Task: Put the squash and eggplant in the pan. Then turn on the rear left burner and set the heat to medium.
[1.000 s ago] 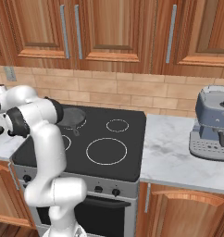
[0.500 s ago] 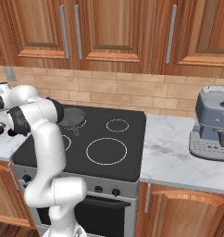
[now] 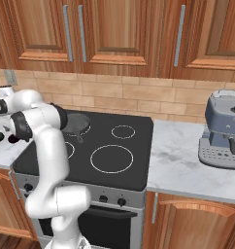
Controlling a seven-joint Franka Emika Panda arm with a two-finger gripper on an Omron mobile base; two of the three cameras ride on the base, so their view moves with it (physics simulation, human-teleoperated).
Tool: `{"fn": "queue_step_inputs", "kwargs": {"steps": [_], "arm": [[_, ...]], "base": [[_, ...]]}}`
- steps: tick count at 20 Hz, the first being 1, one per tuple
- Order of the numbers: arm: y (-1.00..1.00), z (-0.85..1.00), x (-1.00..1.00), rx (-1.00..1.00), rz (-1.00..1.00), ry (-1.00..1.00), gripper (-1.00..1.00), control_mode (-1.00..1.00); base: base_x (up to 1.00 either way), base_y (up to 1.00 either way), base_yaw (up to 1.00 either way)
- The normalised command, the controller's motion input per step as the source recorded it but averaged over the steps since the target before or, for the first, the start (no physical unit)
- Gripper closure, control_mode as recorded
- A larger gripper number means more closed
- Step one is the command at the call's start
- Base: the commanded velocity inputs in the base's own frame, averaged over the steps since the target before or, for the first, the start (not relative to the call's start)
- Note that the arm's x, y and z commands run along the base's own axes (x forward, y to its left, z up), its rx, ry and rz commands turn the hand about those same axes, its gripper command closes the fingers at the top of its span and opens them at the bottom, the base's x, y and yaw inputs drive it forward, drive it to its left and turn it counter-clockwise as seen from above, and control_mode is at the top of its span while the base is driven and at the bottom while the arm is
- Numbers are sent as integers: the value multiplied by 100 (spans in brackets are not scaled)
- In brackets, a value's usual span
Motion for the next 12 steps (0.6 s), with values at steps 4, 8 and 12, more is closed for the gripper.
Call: {"fn": "queue_step_inputs", "kwargs": {"steps": [4,8,12], "arm": [[7,-11,26,0,-2,0,-100,-100],[14,-8,19,0,-4,0,-100,-100],[24,-7,9,0,-6,3,-100,-100]], "base": [[0,0,0],[0,0,0],[0,0,0]]}}
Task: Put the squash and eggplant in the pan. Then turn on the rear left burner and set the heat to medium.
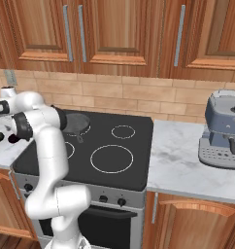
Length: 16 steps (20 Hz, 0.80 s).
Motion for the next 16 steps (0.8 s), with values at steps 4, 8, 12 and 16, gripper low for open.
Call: {"fn": "queue_step_inputs", "kwargs": {"steps": [4,8,12,16], "arm": [[19,-10,4,0,-6,2,-100,-100],[1,-22,4,0,-4,0,-100,-100],[0,-11,8,0,-4,0,-100,-100],[0,-12,7,0,-3,0,-100,-100]], "base": [[0,0,0],[0,0,0],[0,0,0],[0,0,0]]}}
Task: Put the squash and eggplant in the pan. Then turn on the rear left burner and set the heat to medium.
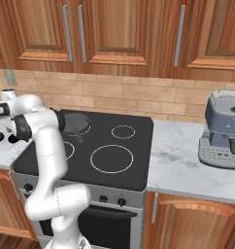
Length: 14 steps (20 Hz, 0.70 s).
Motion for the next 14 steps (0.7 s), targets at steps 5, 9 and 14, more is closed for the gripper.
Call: {"fn": "queue_step_inputs", "kwargs": {"steps": [5,9,14], "arm": [[0,-16,5,0,-2,0,-100,-100],[0,-19,2,0,-2,0,-100,-100],[0,-25,0,0,-2,0,-100,-100]], "base": [[0,0,0],[0,0,0],[0,0,0]]}}
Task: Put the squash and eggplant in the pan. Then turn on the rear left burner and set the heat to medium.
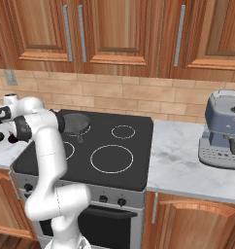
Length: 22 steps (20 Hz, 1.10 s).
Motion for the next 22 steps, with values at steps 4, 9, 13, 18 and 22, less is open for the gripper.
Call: {"fn": "queue_step_inputs", "kwargs": {"steps": [4,9,13,18,22], "arm": [[9,-16,0,0,-1,0,-100,-100],[0,0,0,0,0,0,-100,-100],[0,0,0,0,0,0,-100,-100],[0,0,0,0,0,0,-100,-100],[0,0,0,0,0,0,100,-100]], "base": [[0,0,0],[0,0,0],[0,0,0],[0,0,0],[0,0,0]]}}
